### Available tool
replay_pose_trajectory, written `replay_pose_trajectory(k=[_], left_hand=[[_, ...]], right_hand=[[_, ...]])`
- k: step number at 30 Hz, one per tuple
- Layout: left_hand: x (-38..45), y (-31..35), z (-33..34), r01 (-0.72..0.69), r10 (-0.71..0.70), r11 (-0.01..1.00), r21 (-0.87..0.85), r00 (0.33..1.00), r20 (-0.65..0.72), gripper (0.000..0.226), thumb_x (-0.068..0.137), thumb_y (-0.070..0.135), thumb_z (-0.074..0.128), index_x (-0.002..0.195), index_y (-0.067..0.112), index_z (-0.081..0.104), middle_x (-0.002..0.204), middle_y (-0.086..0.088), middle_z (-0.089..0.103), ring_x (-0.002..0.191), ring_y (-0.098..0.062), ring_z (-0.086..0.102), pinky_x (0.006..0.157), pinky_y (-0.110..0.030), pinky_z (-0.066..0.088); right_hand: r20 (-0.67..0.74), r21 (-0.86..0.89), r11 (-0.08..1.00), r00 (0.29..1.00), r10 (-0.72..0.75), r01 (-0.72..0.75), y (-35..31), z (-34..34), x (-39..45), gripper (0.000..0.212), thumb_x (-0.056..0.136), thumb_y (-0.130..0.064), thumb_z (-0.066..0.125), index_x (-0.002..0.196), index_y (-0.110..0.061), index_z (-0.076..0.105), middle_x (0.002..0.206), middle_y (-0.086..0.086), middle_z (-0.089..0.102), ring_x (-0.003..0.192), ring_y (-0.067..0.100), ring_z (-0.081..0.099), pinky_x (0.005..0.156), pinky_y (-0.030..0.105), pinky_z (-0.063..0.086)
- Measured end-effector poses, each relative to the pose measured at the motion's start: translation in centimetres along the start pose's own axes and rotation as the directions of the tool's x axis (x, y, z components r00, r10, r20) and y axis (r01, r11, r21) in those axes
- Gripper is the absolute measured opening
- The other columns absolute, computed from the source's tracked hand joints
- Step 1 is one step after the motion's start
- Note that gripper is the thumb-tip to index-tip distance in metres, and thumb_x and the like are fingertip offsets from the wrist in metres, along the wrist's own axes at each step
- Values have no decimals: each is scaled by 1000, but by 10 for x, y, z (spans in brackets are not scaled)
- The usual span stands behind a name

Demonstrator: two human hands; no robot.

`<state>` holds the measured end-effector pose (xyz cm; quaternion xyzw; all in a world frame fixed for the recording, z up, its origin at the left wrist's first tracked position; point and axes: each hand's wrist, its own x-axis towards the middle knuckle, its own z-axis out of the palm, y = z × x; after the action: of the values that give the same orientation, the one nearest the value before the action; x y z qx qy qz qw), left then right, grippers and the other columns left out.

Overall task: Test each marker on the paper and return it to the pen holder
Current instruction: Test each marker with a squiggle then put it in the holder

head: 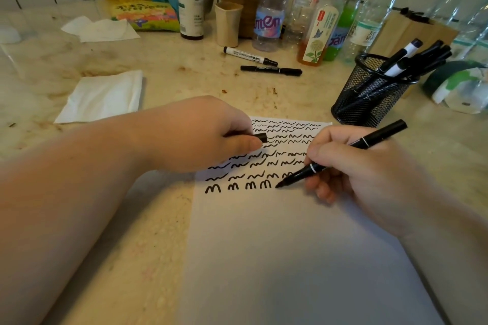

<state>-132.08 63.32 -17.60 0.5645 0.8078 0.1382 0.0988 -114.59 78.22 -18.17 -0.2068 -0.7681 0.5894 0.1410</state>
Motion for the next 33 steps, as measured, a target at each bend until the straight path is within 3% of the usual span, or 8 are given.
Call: replay_pose_trajectory(k=[10, 21, 29, 33], left_hand=[[0, 0, 0, 10, -10, 1000, -3, 1000, 1, 34, 87, 61, 41, 76, 35, 59, 68, 9, 64, 61, -6, 56, 58, -26, 44], [-1, 3, -1, 27, -27, 1000, -8, 1000, 15, 30, 89, 59, 44, 78, 36, 59, 68, 9, 63, 61, -6, 54, 57, -25, 41], [-2, 3, -1, 26, -26, 1000, -10, 1000, -4, 25, 85, 60, 49, 102, 46, 62, 72, 12, 63, 66, -4, 56, 60, -23, 44], [-1, 4, -1, 39, -39, 998, -43, 999, -3, 23, 87, 56, 51, 106, 46, 62, 75, 13, 65, 69, -3, 59, 62, -22, 48]], right_hand=[[-68, -1, 1000, 997, 23, -23, 0, -1, 2, 27, 87, 0, 58, 60, 1, 61, 53, 18, 64, 41, 22, 53, 38, 26, 41], [-101, 21, 999, 995, 26, -24, 2, -4, 4, 35, 86, 0, 58, 55, -11, 67, 49, 15, 61, 37, 20, 50, 38, 25, 38], [-155, 233, 967, 986, -66, 101, 2, -8, 8, 23, 83, -26, 71, 62, -16, 70, 45, 0, 46, 42, 17, 37, 45, 24, 26], [-111, 365, 921, 988, -104, 138, 2, -9, 10, 21, 82, -29, 66, 73, -12, 77, 54, 5, 57, 47, 18, 49, 45, 24, 41]])
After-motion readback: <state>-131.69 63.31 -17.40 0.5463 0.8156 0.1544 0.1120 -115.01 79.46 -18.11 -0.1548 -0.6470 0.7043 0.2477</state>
